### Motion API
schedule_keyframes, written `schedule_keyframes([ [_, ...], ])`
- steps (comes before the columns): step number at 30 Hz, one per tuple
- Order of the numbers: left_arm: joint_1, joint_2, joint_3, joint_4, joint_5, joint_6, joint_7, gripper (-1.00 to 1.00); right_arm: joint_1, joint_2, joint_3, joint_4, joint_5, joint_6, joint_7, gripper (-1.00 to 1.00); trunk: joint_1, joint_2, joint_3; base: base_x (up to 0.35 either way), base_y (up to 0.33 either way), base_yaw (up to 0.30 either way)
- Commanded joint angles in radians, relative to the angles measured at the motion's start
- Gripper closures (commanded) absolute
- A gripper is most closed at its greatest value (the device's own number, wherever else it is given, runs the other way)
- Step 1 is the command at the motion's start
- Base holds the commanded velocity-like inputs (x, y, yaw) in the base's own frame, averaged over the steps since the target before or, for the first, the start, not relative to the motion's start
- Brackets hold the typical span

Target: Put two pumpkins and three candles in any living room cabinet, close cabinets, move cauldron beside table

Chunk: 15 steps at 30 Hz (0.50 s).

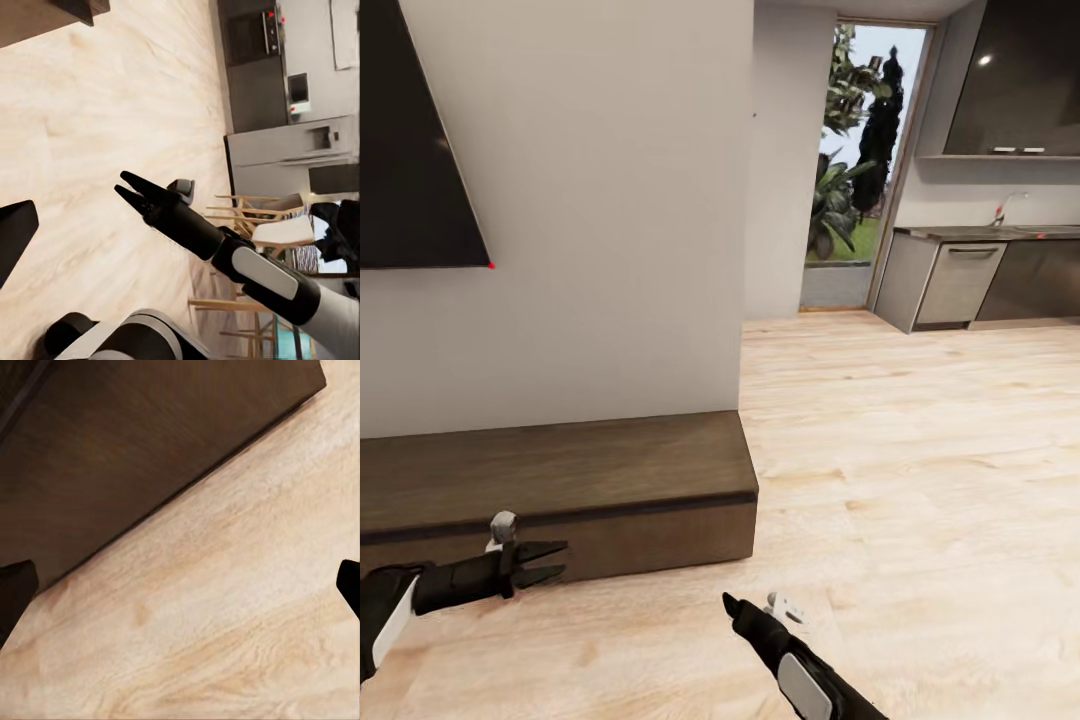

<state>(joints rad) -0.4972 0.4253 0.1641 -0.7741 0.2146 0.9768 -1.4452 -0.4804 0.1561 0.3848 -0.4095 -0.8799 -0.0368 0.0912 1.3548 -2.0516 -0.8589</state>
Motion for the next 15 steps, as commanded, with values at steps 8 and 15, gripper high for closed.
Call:
schedule_keyframes([
  [8,-0.004,0.0,0.004,0.002,0.008,0.019,-0.05,-1.0,0.0,0.001,0.008,-0.052,-0.026,0.01,-0.002,-1.0,0.0,0.0,-0.001,0.0,0.0,0.0],
  [15,-0.004,-0.001,0.005,0.002,0.008,0.018,-0.081,-1.0,-0.001,0.008,0.009,-0.068,-0.03,0.002,-0.014,-1.0,0.0,0.0,-0.001,0.0,0.0,0.0],
])
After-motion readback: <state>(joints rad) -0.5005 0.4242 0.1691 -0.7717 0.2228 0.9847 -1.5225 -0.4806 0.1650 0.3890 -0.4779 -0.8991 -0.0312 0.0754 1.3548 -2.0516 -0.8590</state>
